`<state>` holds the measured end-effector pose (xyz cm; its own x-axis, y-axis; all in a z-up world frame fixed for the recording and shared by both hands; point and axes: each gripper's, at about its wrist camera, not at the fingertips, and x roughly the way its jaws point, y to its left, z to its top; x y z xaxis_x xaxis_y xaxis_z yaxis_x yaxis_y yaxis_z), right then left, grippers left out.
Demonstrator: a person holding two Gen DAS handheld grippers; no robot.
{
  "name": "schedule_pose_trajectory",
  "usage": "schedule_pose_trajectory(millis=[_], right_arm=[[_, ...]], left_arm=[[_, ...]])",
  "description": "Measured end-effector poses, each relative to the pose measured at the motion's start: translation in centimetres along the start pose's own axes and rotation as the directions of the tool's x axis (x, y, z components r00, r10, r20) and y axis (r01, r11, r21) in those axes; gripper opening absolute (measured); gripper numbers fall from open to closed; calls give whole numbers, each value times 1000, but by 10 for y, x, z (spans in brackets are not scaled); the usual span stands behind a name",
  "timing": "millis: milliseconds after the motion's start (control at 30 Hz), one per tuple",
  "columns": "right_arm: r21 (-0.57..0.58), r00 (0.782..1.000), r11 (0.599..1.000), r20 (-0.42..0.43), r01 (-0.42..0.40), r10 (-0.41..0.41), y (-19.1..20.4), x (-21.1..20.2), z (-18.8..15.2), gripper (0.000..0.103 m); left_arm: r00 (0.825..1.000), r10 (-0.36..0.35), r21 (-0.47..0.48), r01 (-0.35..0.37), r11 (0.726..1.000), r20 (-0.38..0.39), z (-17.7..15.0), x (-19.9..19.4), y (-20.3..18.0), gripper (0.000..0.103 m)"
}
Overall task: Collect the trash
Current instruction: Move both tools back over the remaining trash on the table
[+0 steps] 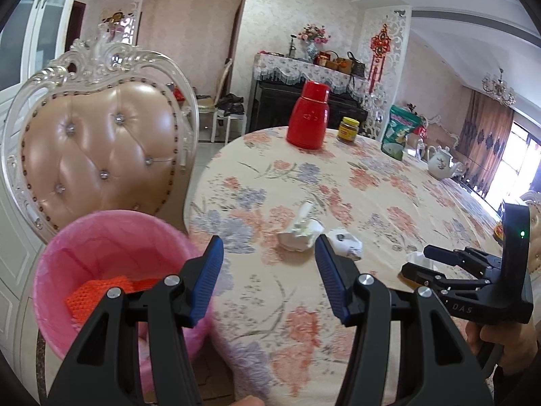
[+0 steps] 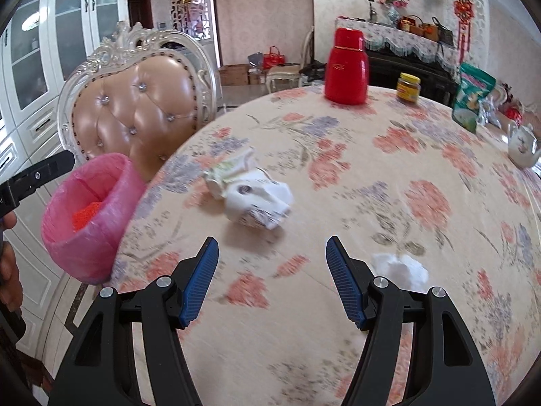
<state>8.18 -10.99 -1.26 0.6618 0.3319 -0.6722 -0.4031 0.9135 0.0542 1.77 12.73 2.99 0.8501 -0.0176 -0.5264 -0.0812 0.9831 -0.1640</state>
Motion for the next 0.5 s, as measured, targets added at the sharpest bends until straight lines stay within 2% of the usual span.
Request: schedule_pose_trajectory(millis=[500], right_arm=[[83, 994, 997, -113, 9, 0, -60, 21, -35, 63]], left_arm=[[998, -41, 38, 42, 998, -37, -7, 26, -45, 58]])
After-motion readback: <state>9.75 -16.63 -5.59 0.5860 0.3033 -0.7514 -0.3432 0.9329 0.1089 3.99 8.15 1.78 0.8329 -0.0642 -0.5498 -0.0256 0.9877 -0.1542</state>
